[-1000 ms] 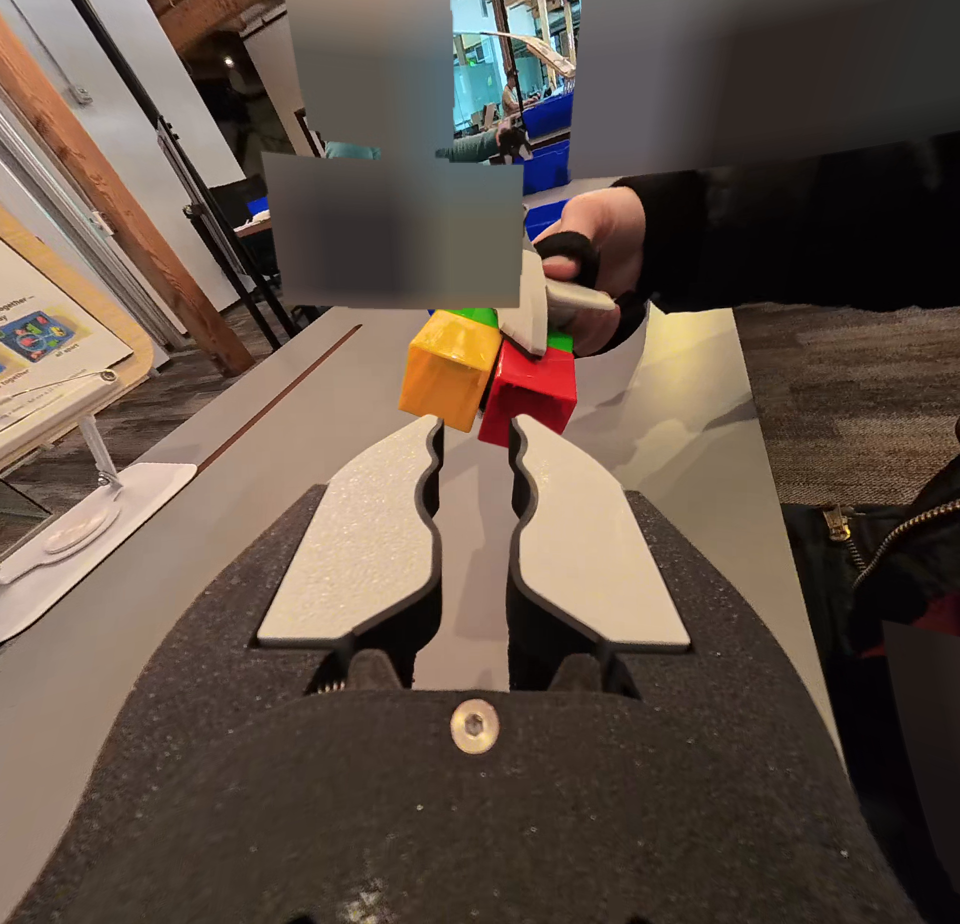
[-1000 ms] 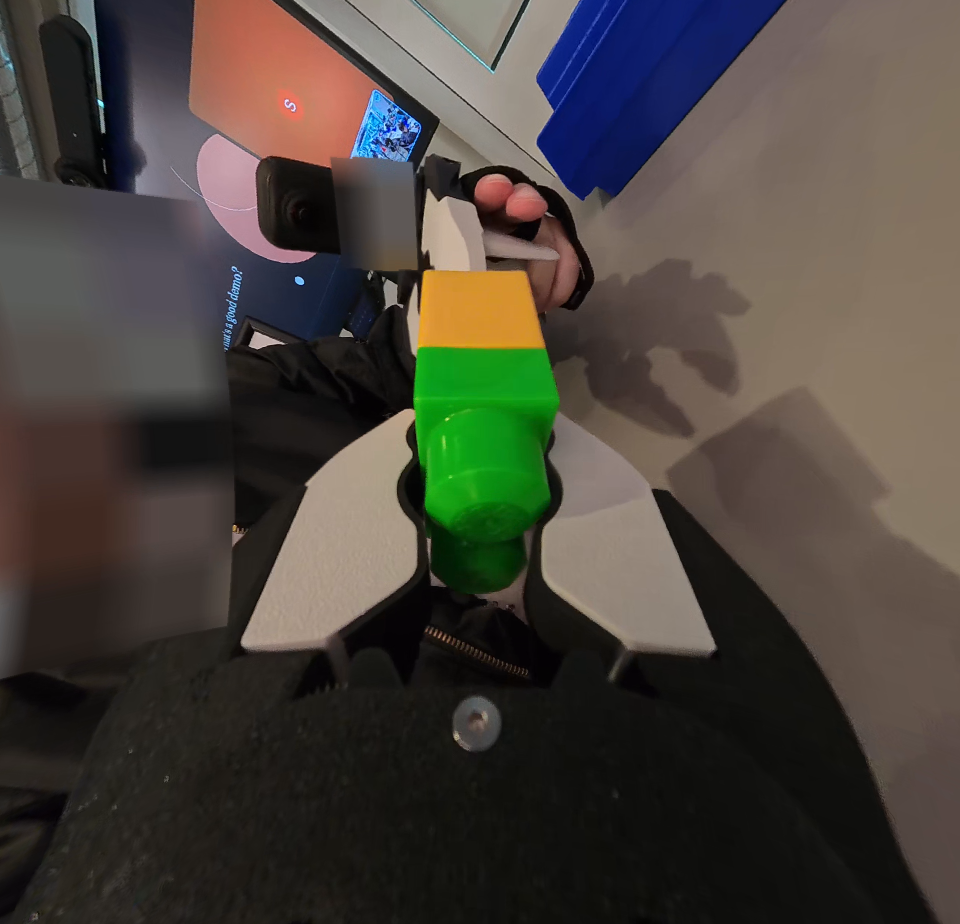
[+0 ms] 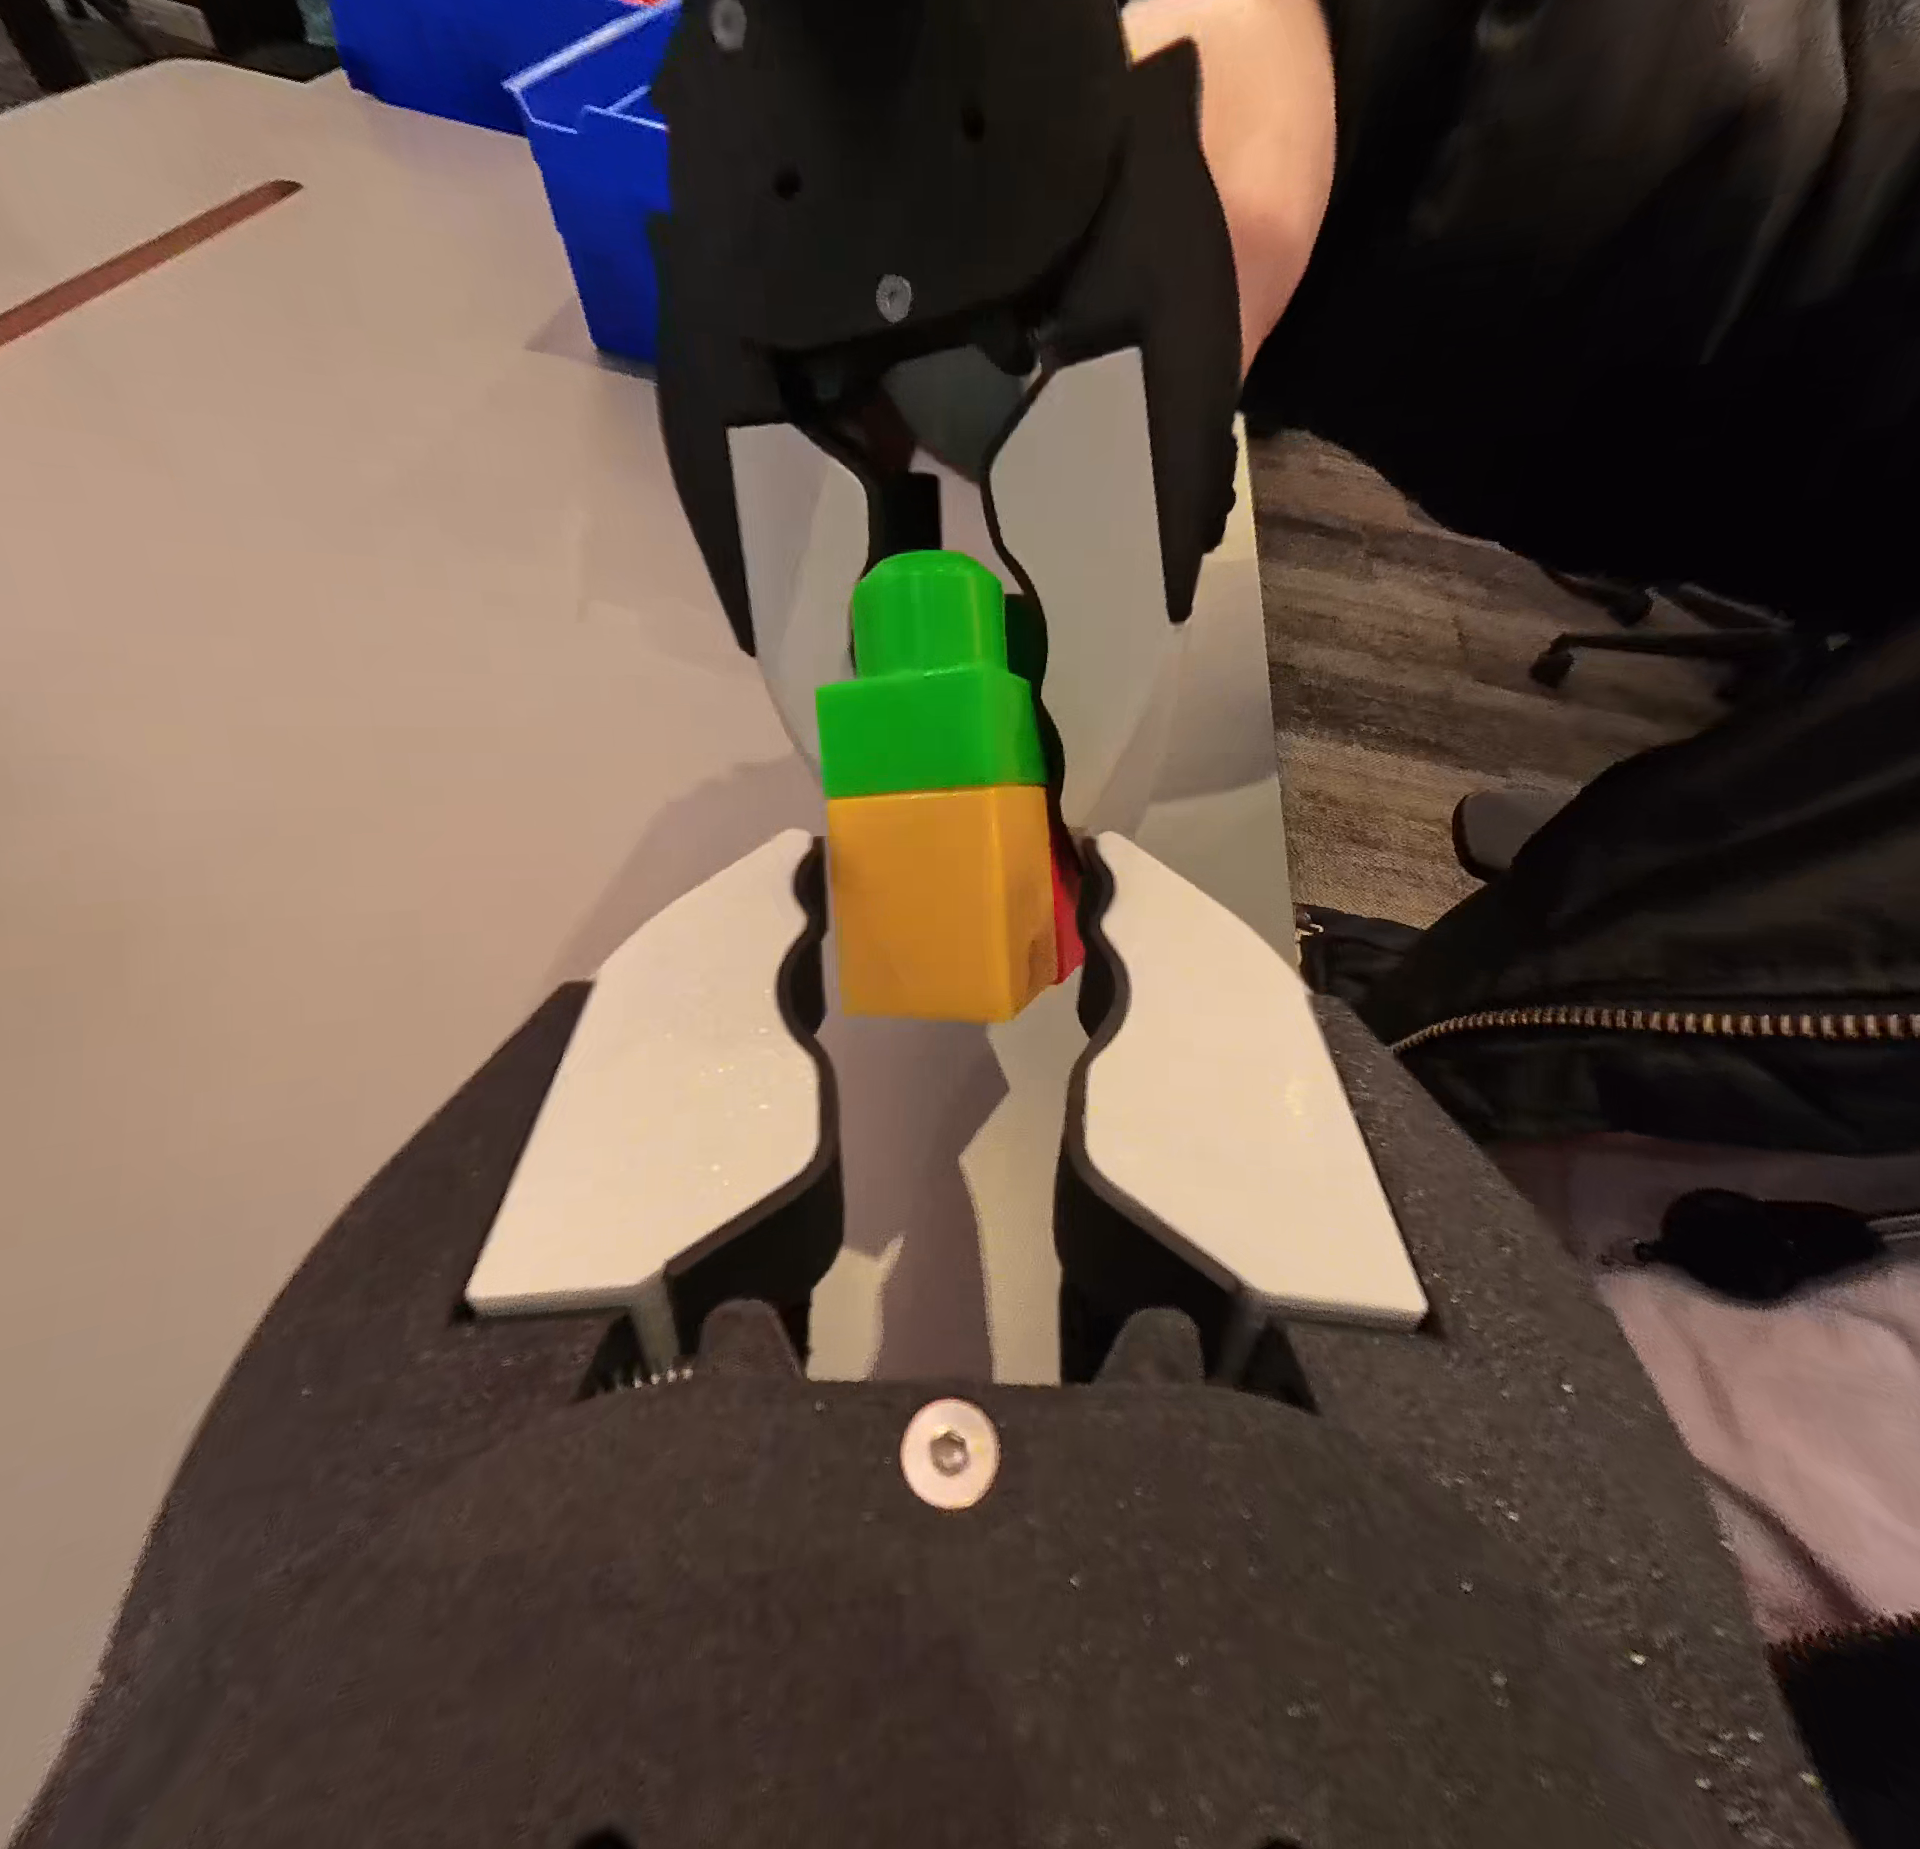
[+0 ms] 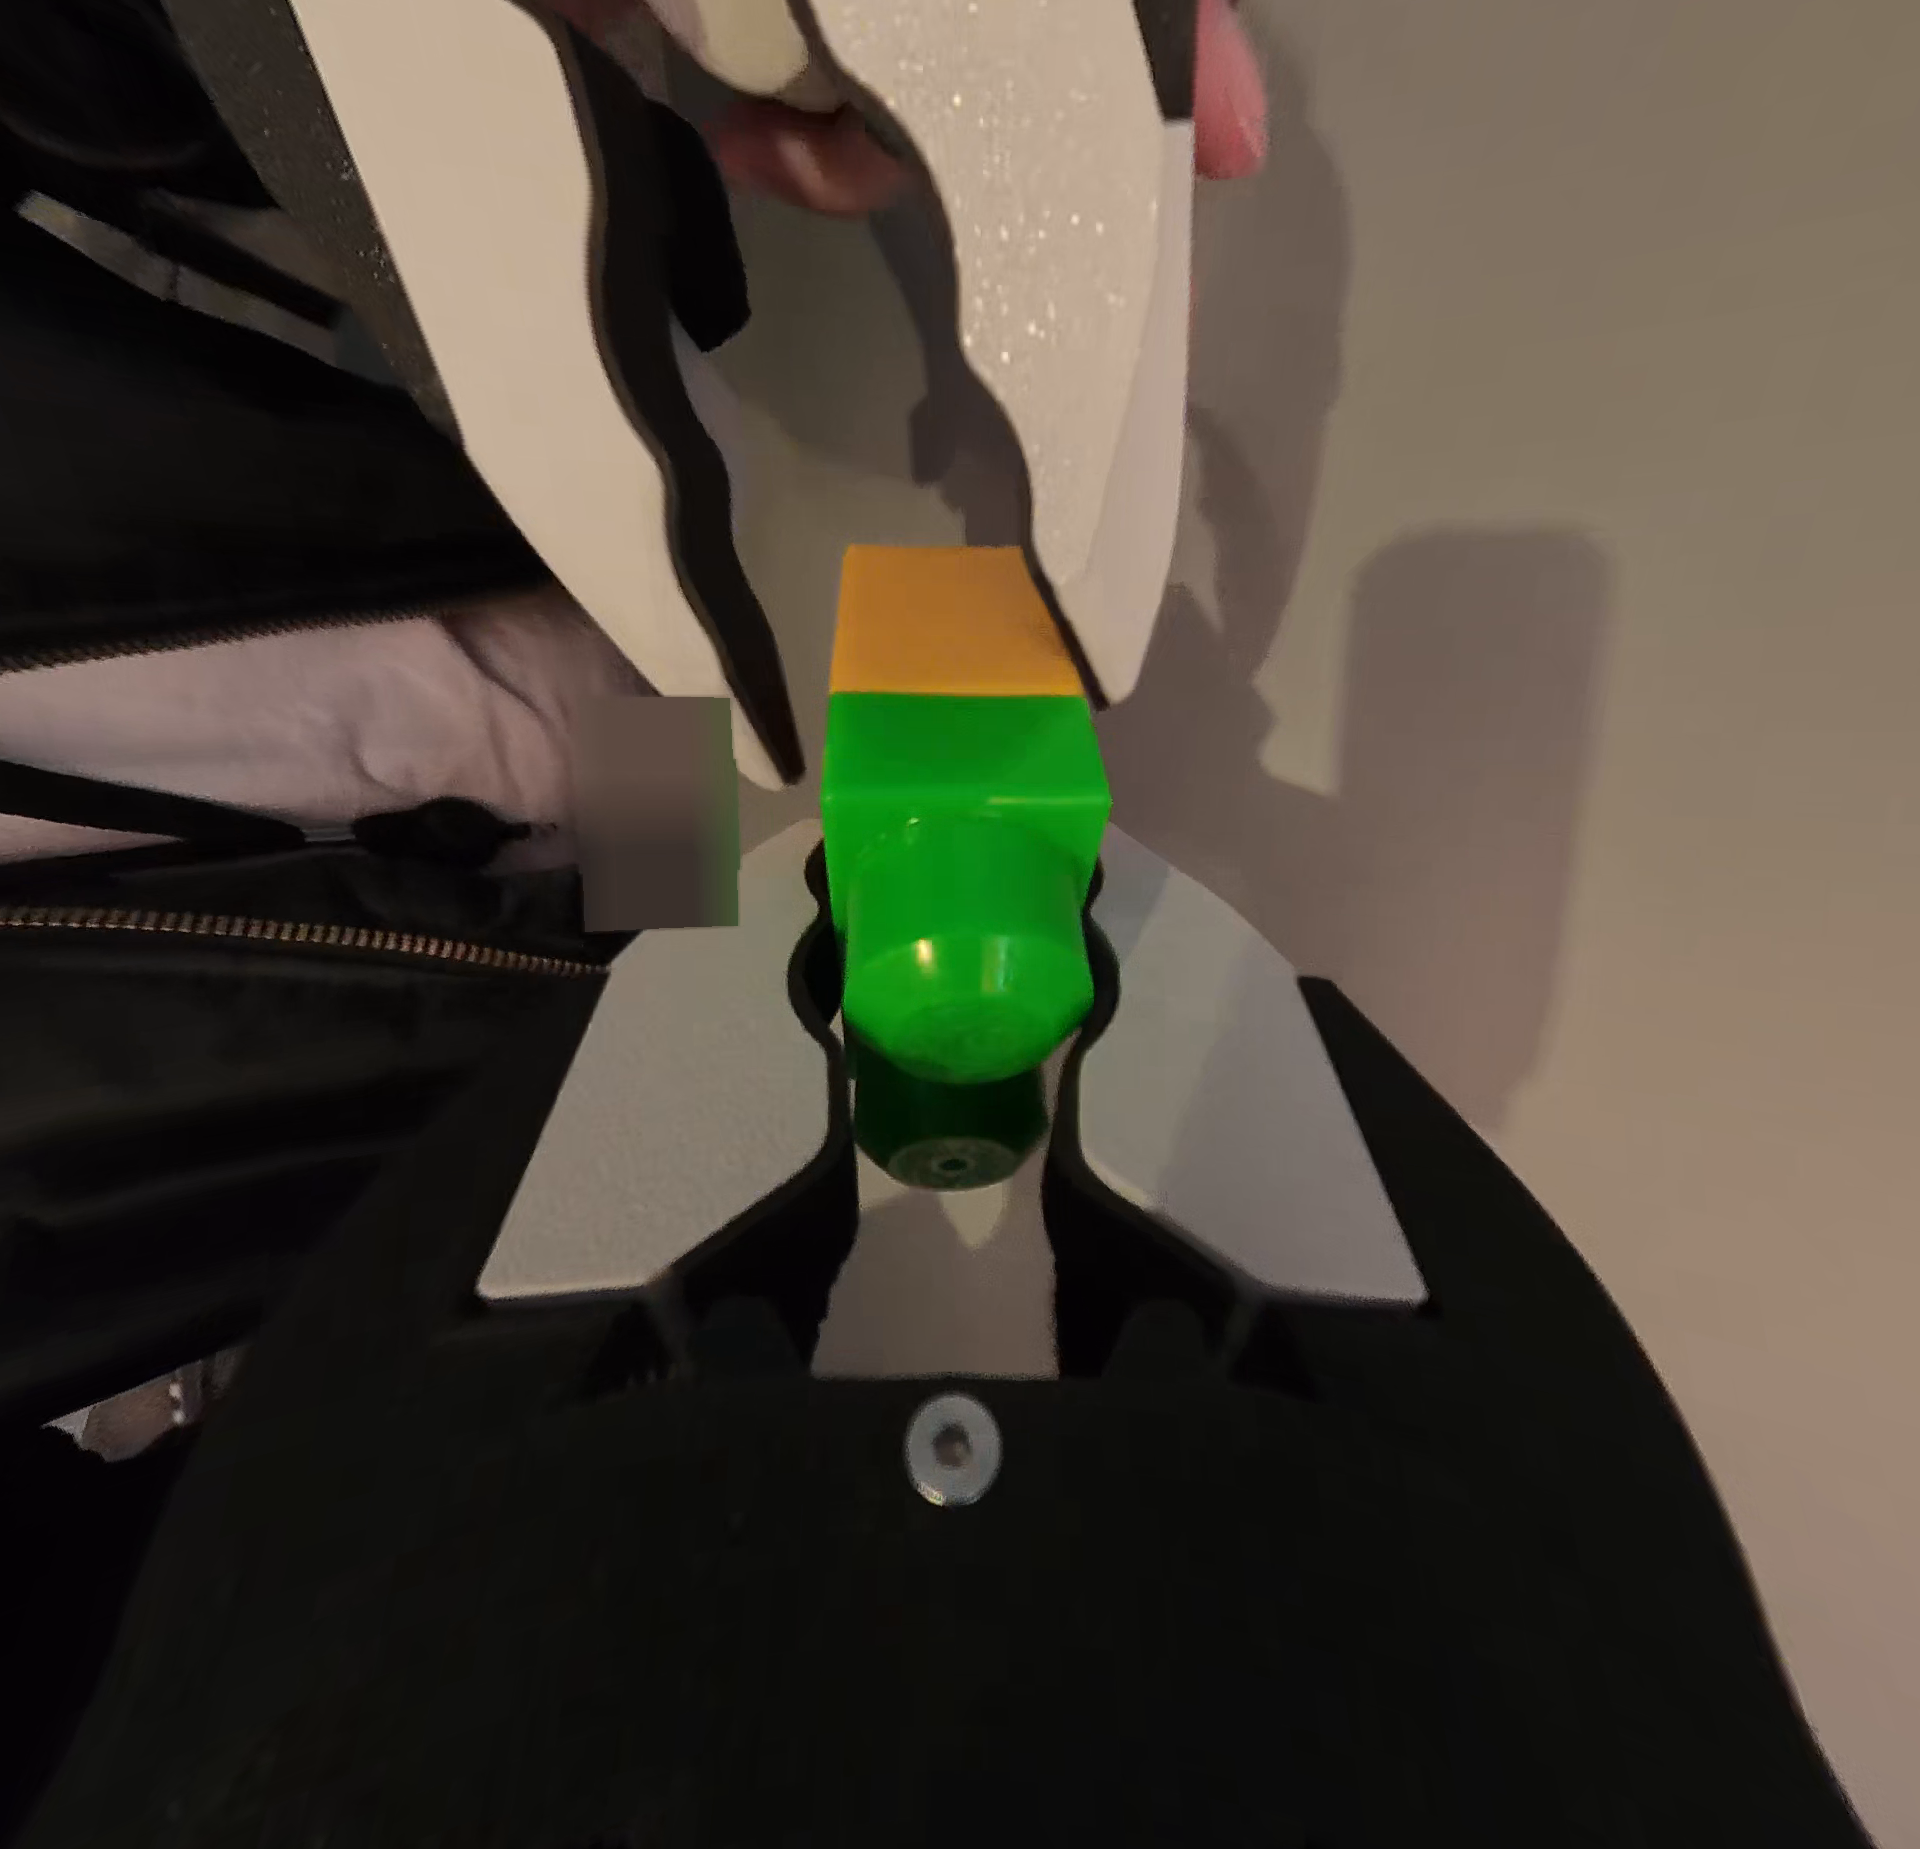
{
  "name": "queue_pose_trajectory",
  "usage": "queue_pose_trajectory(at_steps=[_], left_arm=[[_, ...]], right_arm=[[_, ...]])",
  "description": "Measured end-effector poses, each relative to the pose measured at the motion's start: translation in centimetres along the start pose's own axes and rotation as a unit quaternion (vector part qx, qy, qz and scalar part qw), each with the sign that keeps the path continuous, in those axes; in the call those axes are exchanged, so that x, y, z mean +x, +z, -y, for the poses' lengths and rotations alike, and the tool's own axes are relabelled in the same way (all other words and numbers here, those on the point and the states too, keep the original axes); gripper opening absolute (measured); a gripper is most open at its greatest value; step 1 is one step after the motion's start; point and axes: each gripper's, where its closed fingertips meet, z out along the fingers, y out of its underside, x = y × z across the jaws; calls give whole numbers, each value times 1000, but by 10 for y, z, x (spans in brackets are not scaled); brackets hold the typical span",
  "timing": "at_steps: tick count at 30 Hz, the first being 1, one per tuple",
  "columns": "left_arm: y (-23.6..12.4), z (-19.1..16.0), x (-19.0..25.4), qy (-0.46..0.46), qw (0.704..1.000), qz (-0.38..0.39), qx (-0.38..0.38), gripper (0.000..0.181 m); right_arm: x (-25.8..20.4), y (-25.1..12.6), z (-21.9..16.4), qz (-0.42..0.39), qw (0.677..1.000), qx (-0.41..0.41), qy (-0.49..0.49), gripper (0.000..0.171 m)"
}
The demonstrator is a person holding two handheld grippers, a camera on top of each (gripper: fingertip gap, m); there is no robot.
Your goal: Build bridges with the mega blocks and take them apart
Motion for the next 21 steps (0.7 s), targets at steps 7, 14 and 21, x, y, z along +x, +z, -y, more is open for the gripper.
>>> queue_pose_trajectory(at_steps=[7,14,21], left_arm=[[3,-5,-9,-29,999,13,21,37],[-17,2,-23,-88,991,42,89,37],[-54,17,-51,-172,966,102,161,37]], right_arm=[[4,0,8,-22,1000,2,-7,42],[21,-21,35,-105,988,105,-49,51],[18,-62,55,-325,871,268,-255,116]])
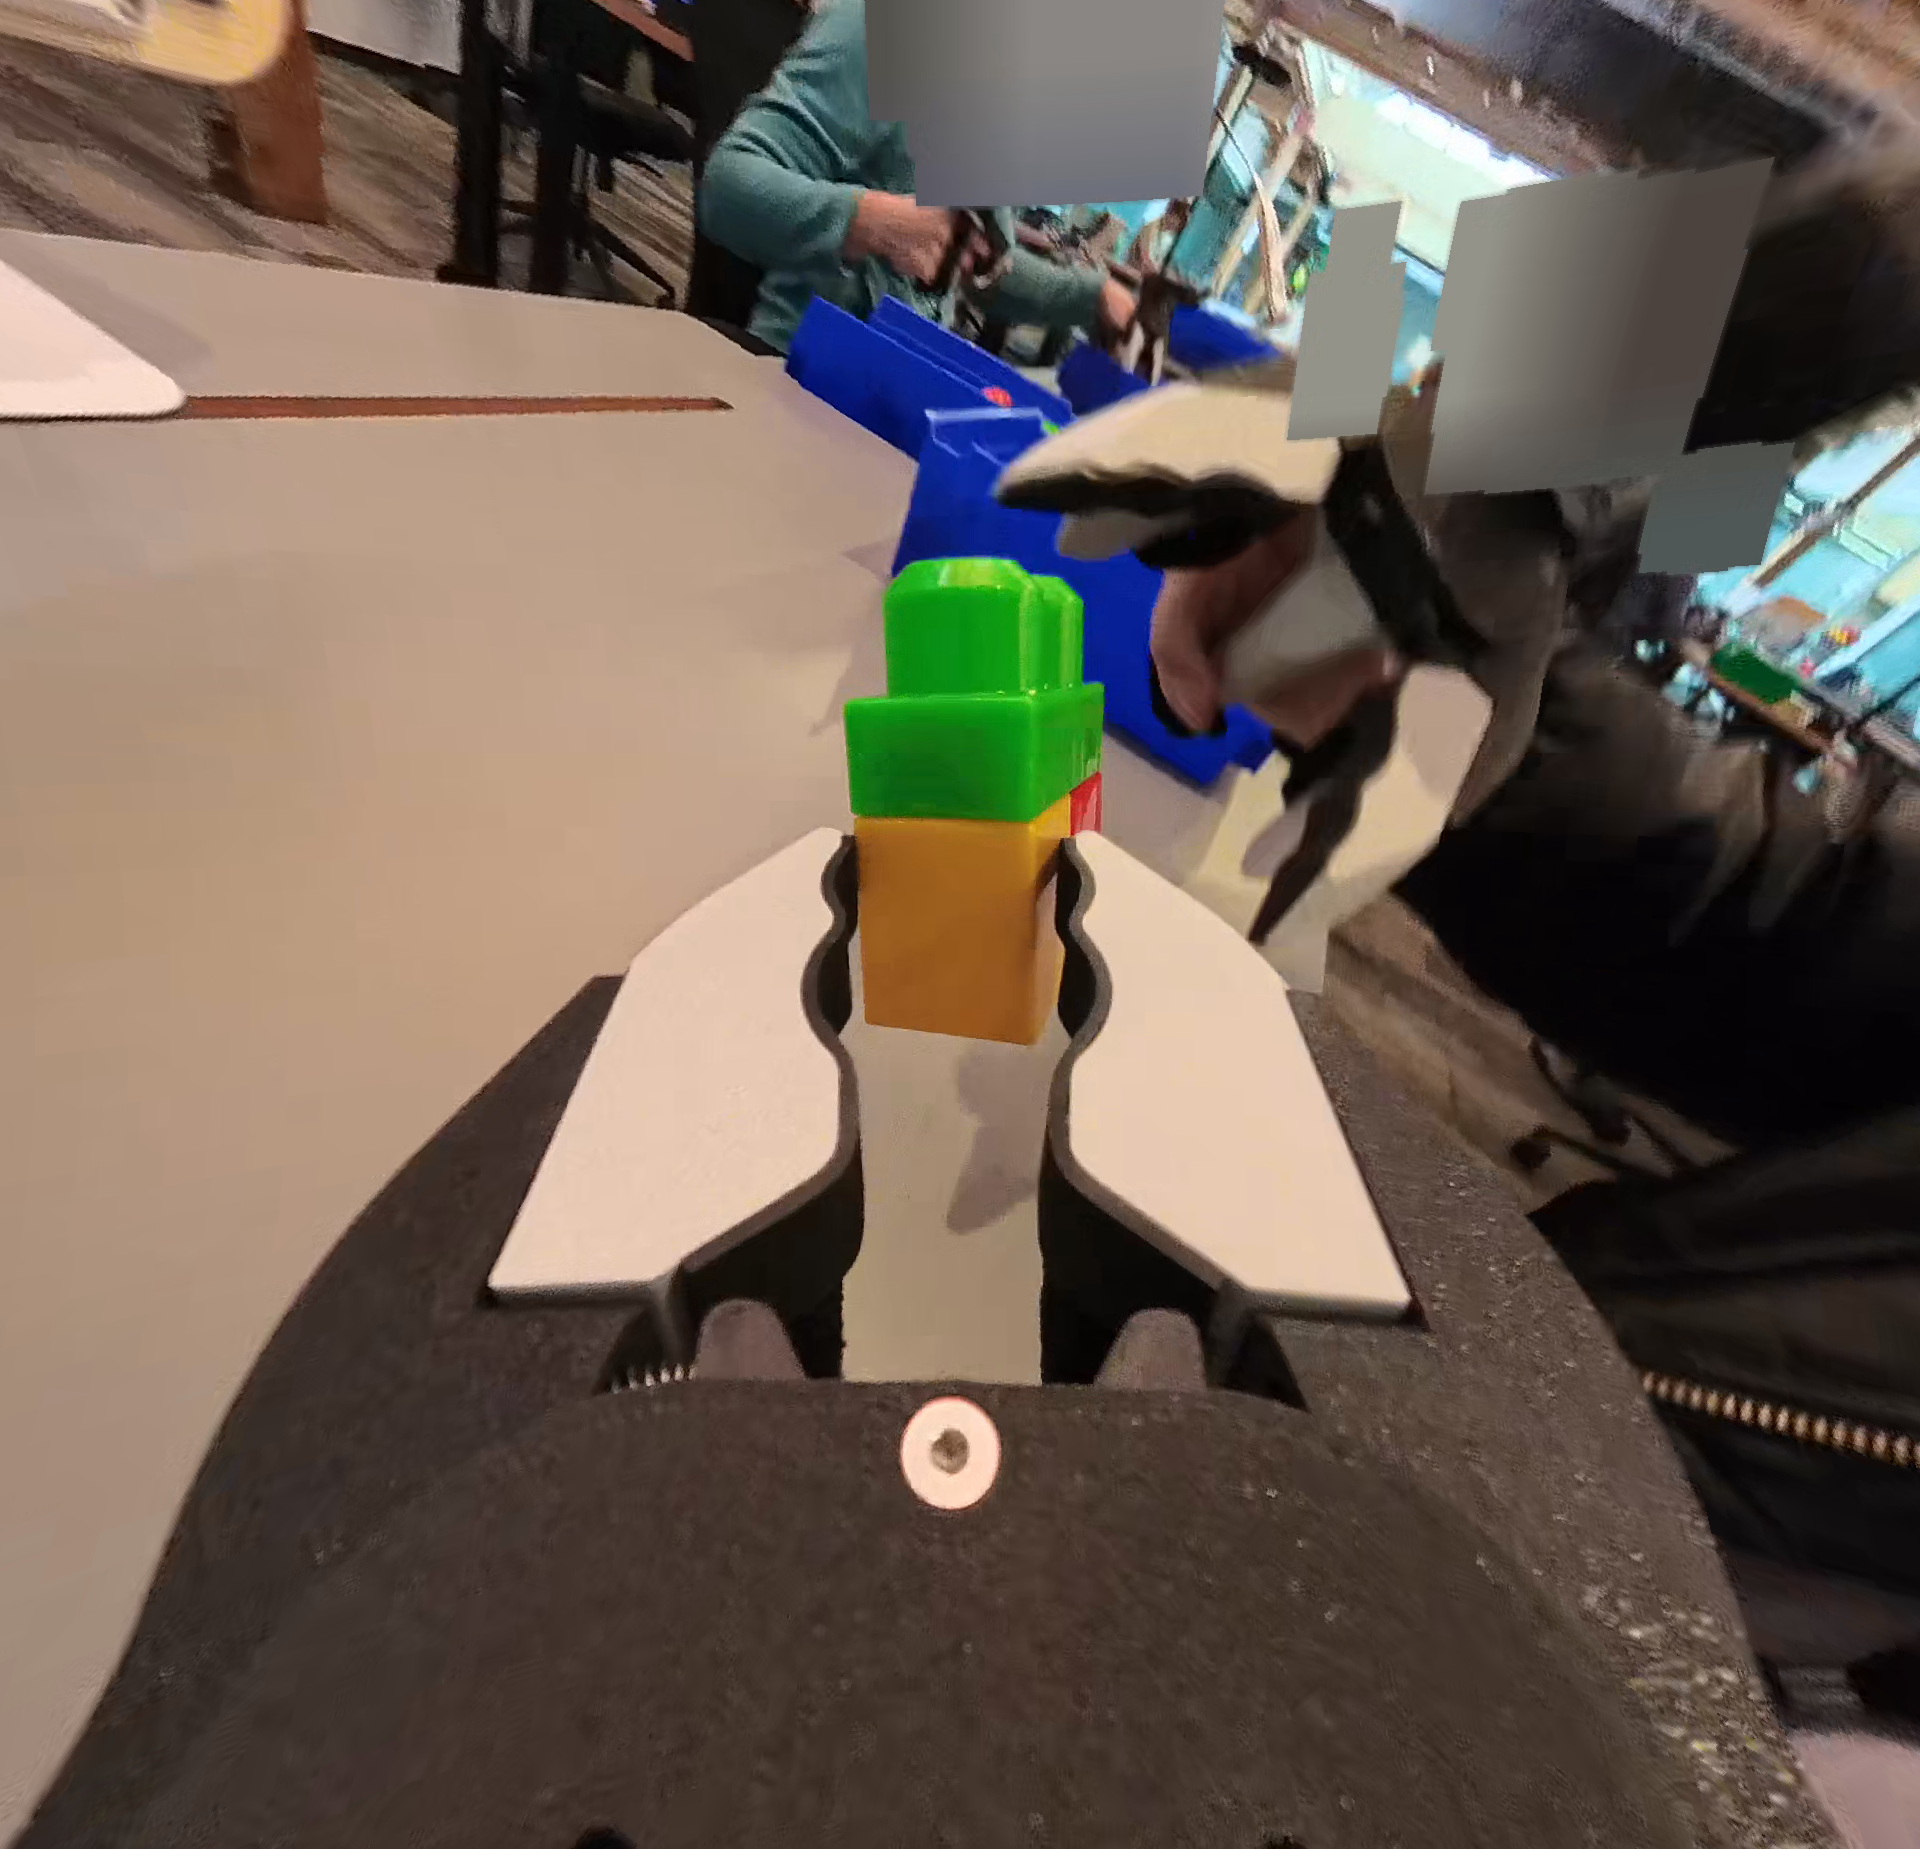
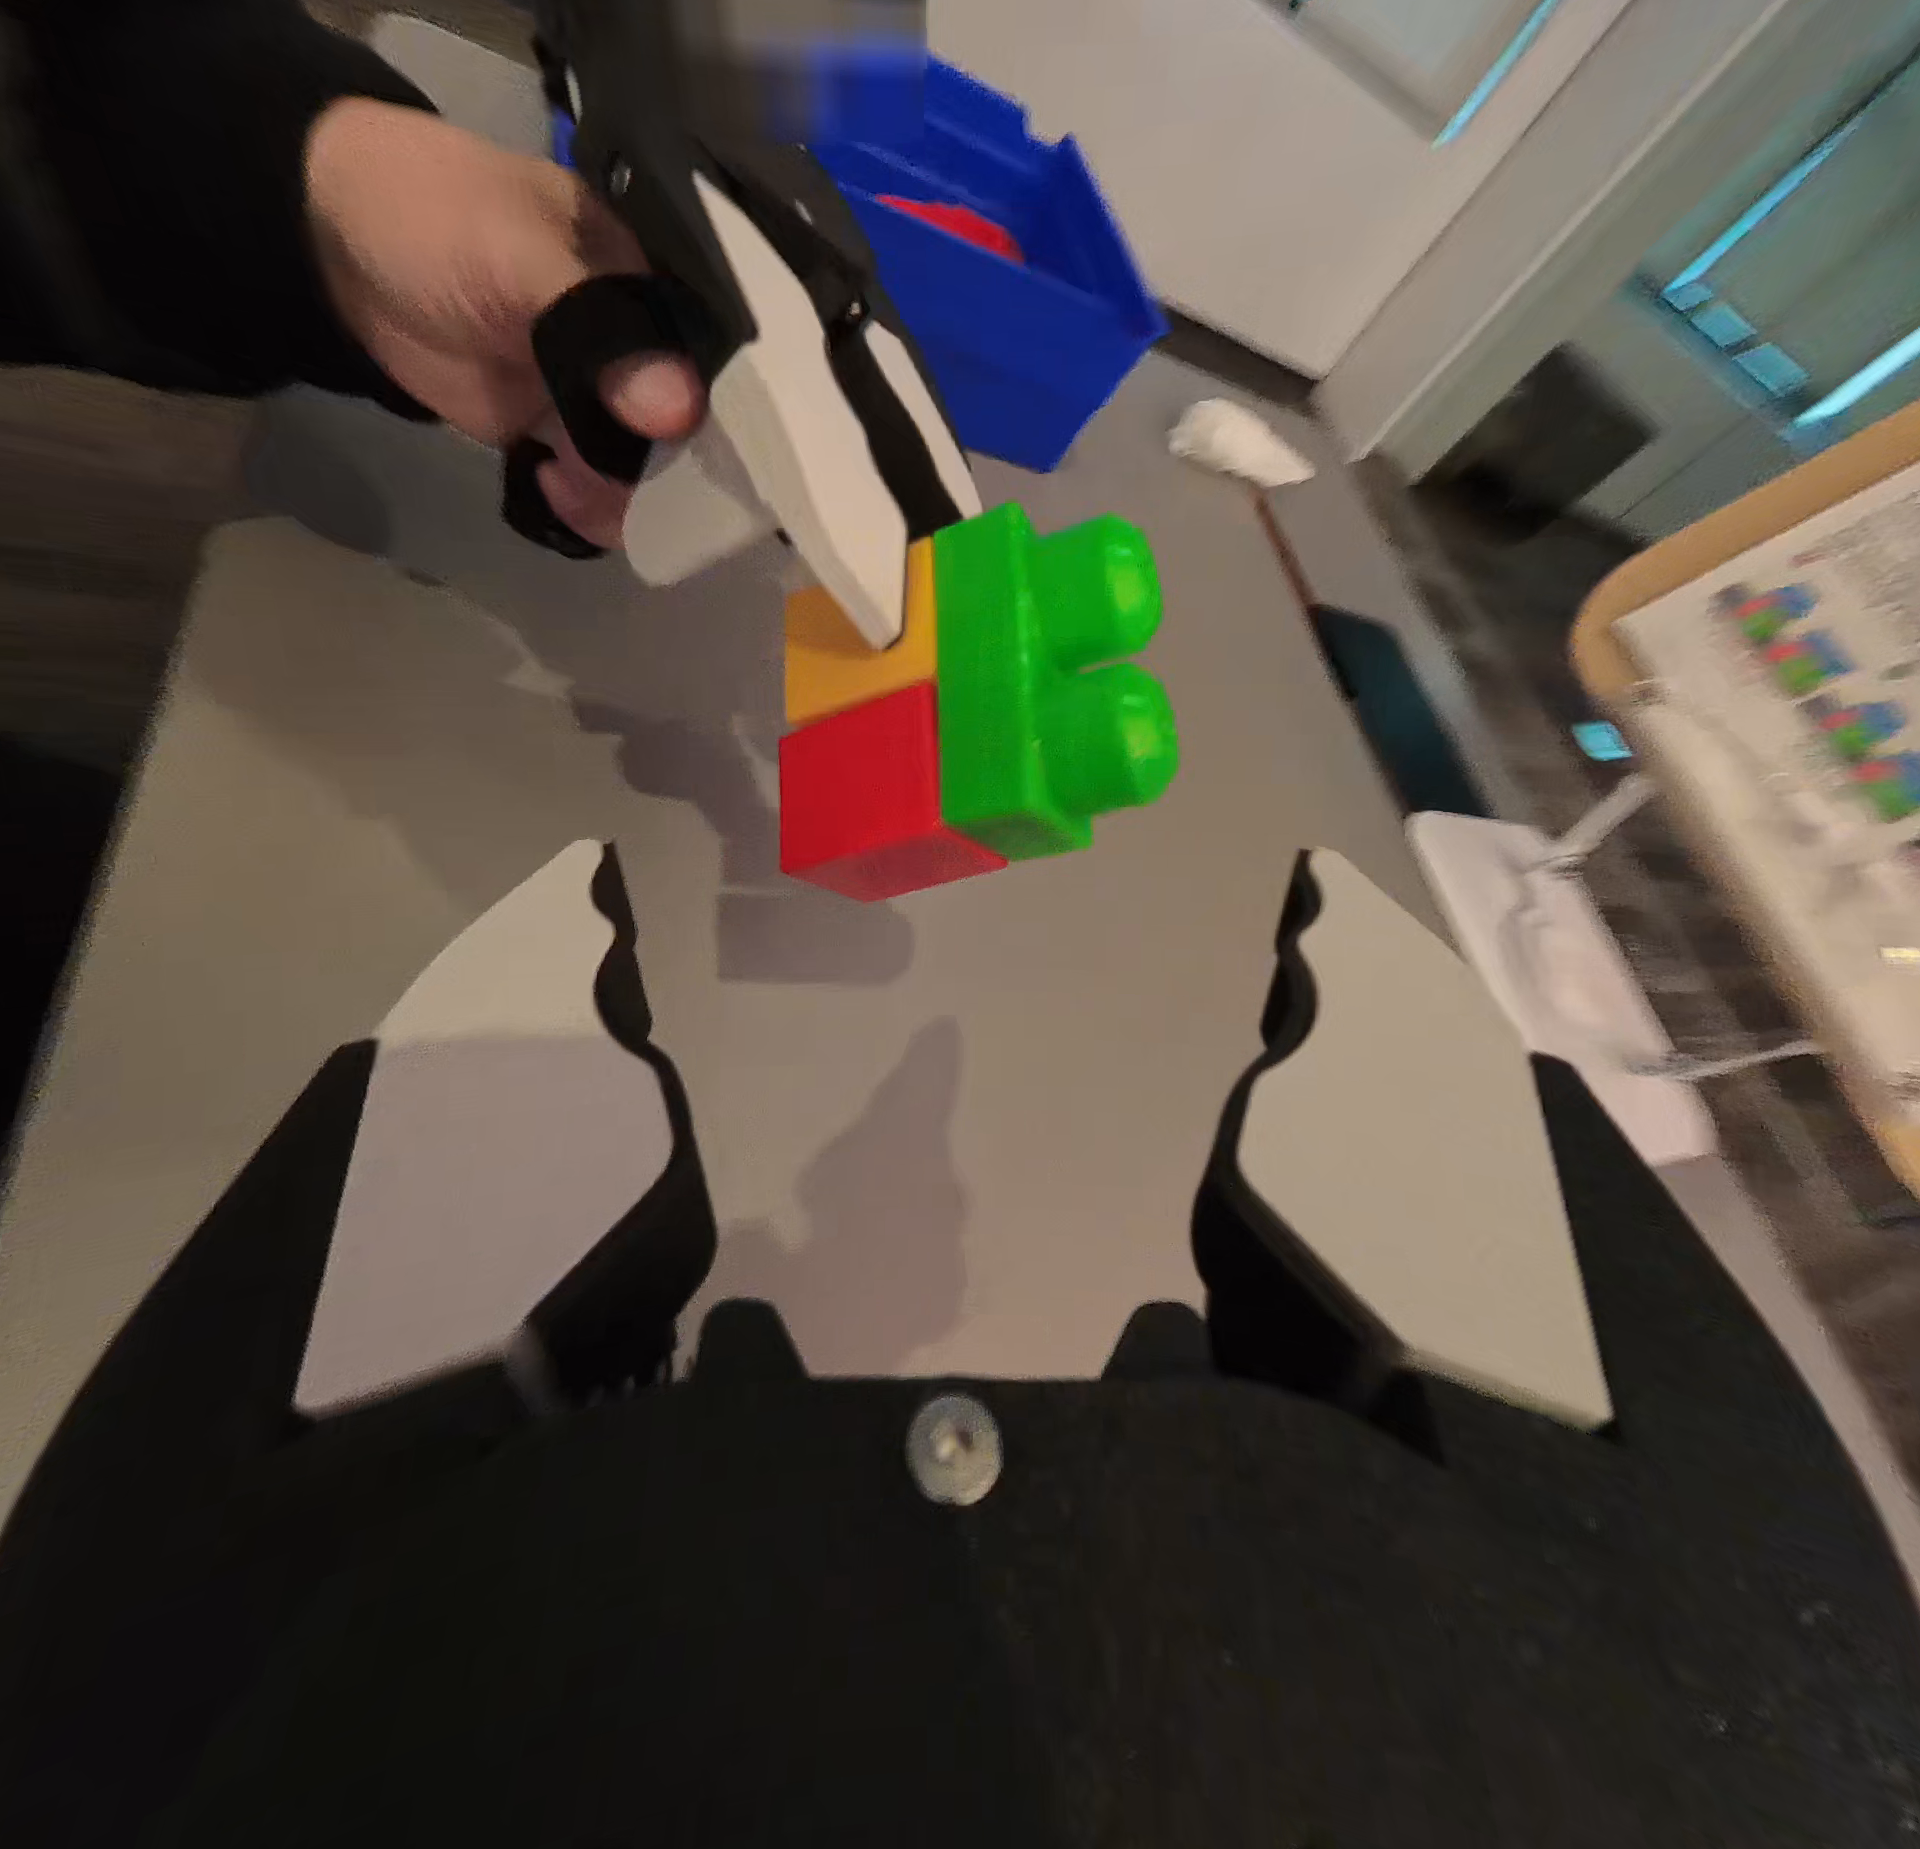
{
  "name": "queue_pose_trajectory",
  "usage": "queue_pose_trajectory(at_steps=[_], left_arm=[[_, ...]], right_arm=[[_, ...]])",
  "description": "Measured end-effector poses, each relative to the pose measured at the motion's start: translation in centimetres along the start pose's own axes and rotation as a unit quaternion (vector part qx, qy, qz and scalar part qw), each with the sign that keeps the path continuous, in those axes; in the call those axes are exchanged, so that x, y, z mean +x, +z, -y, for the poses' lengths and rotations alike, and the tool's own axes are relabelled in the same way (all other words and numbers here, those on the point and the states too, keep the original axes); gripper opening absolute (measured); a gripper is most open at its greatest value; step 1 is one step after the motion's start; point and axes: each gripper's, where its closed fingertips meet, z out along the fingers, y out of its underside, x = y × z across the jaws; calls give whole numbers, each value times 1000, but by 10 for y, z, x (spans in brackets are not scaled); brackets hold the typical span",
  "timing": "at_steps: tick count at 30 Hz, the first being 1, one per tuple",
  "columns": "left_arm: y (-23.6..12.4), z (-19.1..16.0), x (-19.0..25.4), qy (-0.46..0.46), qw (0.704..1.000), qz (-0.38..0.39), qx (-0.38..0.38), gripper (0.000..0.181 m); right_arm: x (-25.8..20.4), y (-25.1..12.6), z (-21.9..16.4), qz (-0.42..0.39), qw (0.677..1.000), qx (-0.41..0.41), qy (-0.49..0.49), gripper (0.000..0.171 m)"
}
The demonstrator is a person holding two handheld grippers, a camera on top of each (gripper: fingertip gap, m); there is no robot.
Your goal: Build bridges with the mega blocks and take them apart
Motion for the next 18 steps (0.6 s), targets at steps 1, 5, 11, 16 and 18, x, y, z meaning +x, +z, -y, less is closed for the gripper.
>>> queue_pose_trajectory(at_steps=[1,5,11,16,18], left_arm=[[-2,6,-1,-9,1000,3,7,37],[-2,19,-2,-22,999,33,15,37],[5,32,9,-14,997,60,36,37],[7,35,14,18,996,82,37,37],[9,35,16,24,995,84,37,37]], right_arm=[[0,0,1,-31,999,3,-24,117],[12,3,11,-149,976,-12,-157,115],[32,14,14,-201,954,-78,-208,107],[38,17,15,-190,953,-103,-212,106],[40,18,13,-185,955,-112,-205,106]])
